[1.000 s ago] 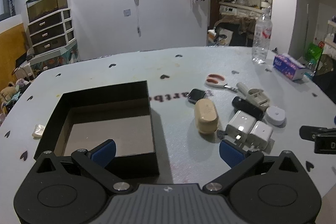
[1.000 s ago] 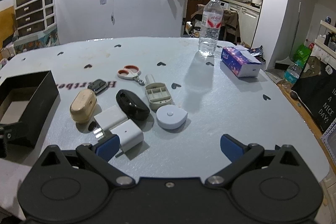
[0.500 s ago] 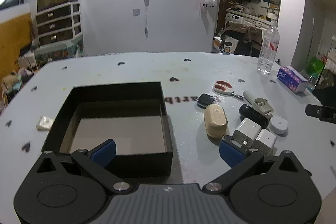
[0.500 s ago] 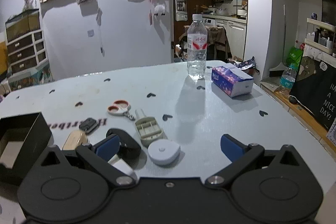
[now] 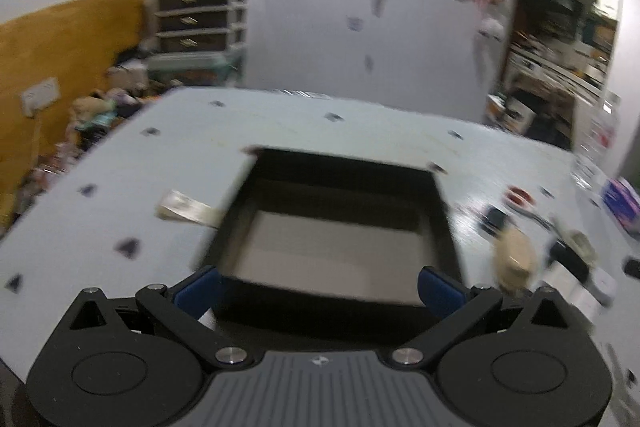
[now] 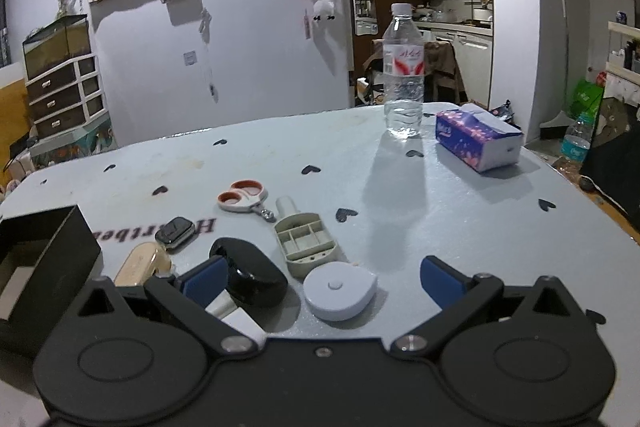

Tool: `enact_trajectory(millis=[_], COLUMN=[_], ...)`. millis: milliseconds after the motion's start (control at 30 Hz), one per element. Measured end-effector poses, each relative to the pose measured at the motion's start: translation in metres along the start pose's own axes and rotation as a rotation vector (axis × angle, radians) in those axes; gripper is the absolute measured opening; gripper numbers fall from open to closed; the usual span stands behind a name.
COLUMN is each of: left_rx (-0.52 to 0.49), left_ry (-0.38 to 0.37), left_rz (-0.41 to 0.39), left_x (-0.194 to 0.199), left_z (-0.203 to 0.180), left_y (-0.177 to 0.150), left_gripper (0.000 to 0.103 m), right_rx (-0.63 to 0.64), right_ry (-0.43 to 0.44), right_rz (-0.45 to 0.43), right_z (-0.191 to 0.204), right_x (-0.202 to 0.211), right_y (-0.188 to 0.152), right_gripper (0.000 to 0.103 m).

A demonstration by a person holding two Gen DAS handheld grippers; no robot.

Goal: Organize rigid objects
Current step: 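Reach the right tool to the white charger and close on it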

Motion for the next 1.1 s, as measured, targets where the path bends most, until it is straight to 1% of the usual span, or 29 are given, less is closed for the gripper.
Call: enact_trajectory(millis=[100, 133, 200, 267, 333, 400, 467, 533, 567, 633, 700, 800, 967, 1033, 1100], left_rx=[0.026, 0.033, 0.04, 0.048, 0.061, 0.065, 0.069, 0.081, 0.086, 0.092, 0.092, 0.085, 0.054, 0.04, 0.025], left_ry=[0.034, 0.041, 0.057, 0.067, 0.096, 0.109, 0.101, 0.075, 0.065, 0.049, 0.03, 0.011, -0.009, -0.017, -0.028], left_rz=[-0.055, -0.059, -0.045, -0.008, 0.001, 0.008, 0.015, 0.035, 0.042, 0.054, 0.067, 0.086, 0.115, 0.13, 0.153], left_x=[-0.004, -0.006, -0.014, -0.024, -0.031, -0.037, -0.042, -0.046, -0.049, -0.054, -0.059, -0.068, -0.081, -0.087, -0.092], left_z=[0.02, 0.024, 0.034, 0.042, 0.052, 0.06, 0.064, 0.067, 0.068, 0.068, 0.066, 0.062, 0.054, 0.051, 0.048], left_y=[0.014, 0.018, 0.025, 0.03, 0.034, 0.035, 0.036, 0.036, 0.036, 0.035, 0.035, 0.035, 0.034, 0.033, 0.032], left_gripper=[0.103, 0.103, 0.103, 0.103, 0.103, 0.101, 0.096, 0.088, 0.087, 0.083, 0.079, 0.073, 0.068, 0.063, 0.058], right_rx=[0.01, 0.015, 0.046, 0.091, 0.142, 0.197, 0.236, 0.235, 0.229, 0.219, 0.211, 0.23, 0.248, 0.273, 0.29], right_ry=[-0.011, -0.009, 0.027, 0.076, 0.122, 0.176, 0.247, 0.335, 0.375, 0.426, 0.465, 0.473, 0.524, 0.516, 0.473], right_rz=[-0.011, -0.024, -0.042, -0.034, -0.022, -0.003, 0.011, 0.021, 0.029, 0.043, 0.067, 0.094, 0.135, 0.146, 0.172], right_z=[0.002, 0.002, 0.006, 0.009, 0.013, 0.02, 0.027, 0.035, 0.039, 0.046, 0.051, 0.058, 0.065, 0.07, 0.075], right_x=[-0.004, -0.006, -0.009, -0.013, -0.018, -0.021, -0.02, -0.02, -0.021, -0.023, -0.024, -0.02, -0.008, -0.005, -0.007], right_y=[-0.003, -0.004, -0.007, -0.011, -0.015, -0.019, -0.022, -0.026, -0.027, -0.029, -0.032, -0.035, -0.039, -0.041, -0.041], right_gripper=[0.103, 0.103, 0.103, 0.101, 0.09, 0.084, 0.082, 0.081, 0.08, 0.079, 0.074, 0.073, 0.072, 0.071, 0.067])
Point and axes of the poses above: each gripper's, at about its wrist camera, not at the fingertips, and x roughly against the way its jaws point, z to its left, y to its top, the point moved 7 cm from there along -x, roughly the way its jaws point, and after that the axes turned 9 degrees about x, right-handed, at the moved point
